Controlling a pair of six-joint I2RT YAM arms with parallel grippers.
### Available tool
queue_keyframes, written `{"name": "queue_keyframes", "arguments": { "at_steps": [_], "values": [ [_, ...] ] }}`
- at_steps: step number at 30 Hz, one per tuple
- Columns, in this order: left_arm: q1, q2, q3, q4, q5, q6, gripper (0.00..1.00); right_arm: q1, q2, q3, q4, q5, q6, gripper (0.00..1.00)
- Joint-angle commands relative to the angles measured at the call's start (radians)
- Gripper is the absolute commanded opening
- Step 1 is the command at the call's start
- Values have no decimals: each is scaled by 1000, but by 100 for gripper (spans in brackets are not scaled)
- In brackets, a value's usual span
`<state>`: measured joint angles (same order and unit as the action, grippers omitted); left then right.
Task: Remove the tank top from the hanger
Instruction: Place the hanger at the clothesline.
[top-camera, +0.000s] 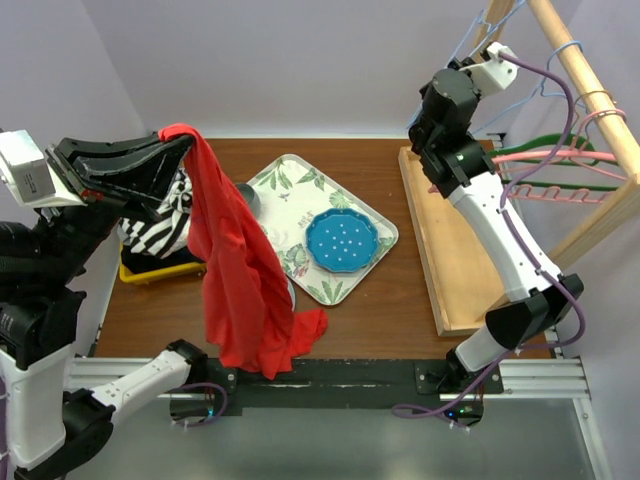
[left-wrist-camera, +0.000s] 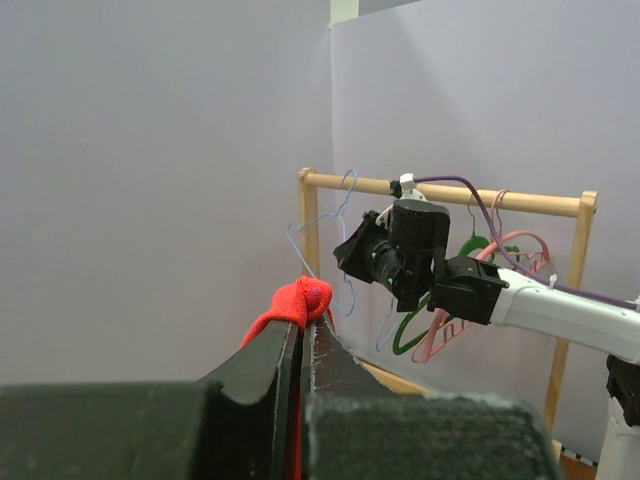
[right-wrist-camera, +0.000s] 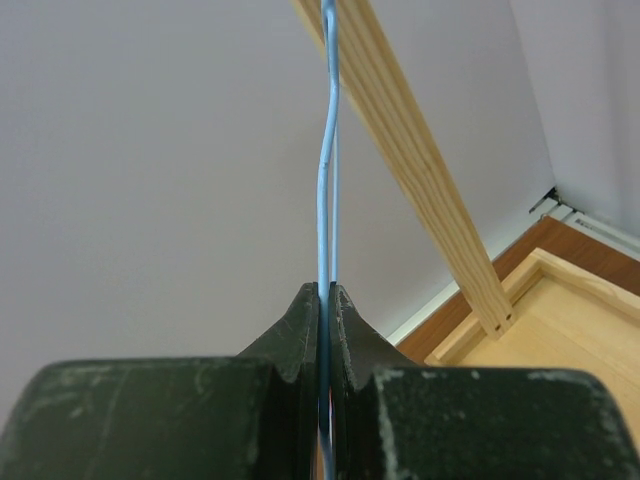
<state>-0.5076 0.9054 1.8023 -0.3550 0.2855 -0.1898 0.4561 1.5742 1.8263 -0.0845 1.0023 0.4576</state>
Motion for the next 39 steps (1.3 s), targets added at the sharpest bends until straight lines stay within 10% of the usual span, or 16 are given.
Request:
{"name": "queue_keyframes", "arguments": {
  "at_steps": [1, 39],
  "values": [
    [-5, -11, -3, 37, -28, 20, 0, -7, -49, 8, 111, 93, -48, 0],
    [-6, -59, -83, 85, -37, 10, 0, -50, 7, 186, -150, 6, -140, 0]
  ]
}}
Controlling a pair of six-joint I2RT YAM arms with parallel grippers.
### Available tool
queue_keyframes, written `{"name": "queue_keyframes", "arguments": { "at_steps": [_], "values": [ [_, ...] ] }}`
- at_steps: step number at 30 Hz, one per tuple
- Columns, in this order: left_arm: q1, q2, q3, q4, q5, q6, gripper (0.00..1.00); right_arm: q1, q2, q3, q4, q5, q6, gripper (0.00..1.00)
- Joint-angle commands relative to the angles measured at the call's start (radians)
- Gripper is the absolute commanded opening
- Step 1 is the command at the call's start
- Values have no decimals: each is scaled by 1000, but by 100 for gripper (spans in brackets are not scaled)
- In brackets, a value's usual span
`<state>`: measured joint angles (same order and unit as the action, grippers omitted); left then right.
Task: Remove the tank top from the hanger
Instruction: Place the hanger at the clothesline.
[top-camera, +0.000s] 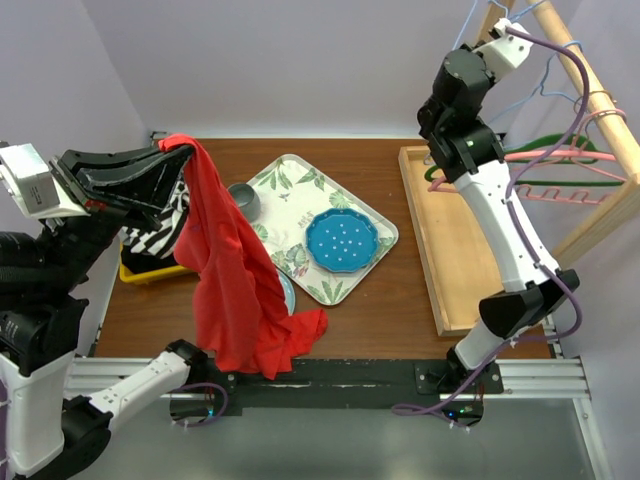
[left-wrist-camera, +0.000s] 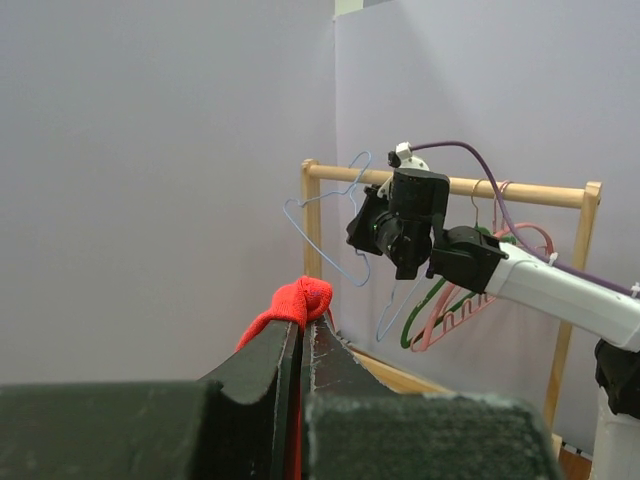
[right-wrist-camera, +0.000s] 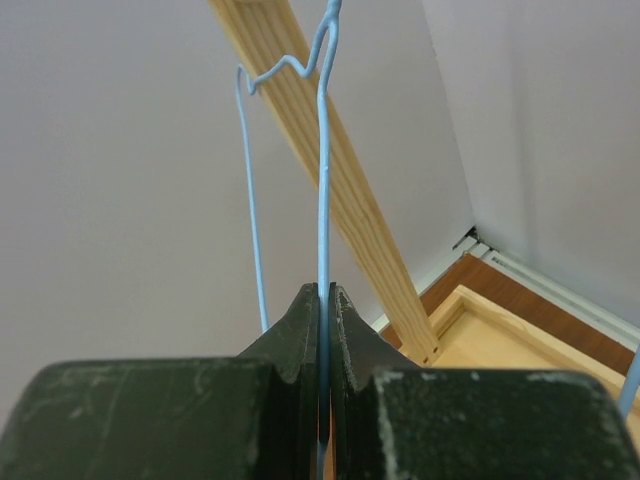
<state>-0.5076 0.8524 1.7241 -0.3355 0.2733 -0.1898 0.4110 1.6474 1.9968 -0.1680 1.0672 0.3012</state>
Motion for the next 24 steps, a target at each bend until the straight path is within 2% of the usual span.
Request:
{"name": "queue_keyframes", "arguments": {
  "at_steps": [1, 10, 18, 24],
  "values": [
    [-6, -7, -6, 66, -29, 10, 0, -5, -78, 10, -91, -97, 15, 0],
    [-5, -16, -21, 72, -26, 4, 0, -3, -218, -136, -165, -141, 52, 0],
    [-6, -23, -40, 70, -43, 6, 0, -3, -227, -53, -352, -159, 78, 0],
    [-5, -36, -78, 89, -46, 3, 0, -1, -277, -122, -372, -185, 148, 0]
  ]
}}
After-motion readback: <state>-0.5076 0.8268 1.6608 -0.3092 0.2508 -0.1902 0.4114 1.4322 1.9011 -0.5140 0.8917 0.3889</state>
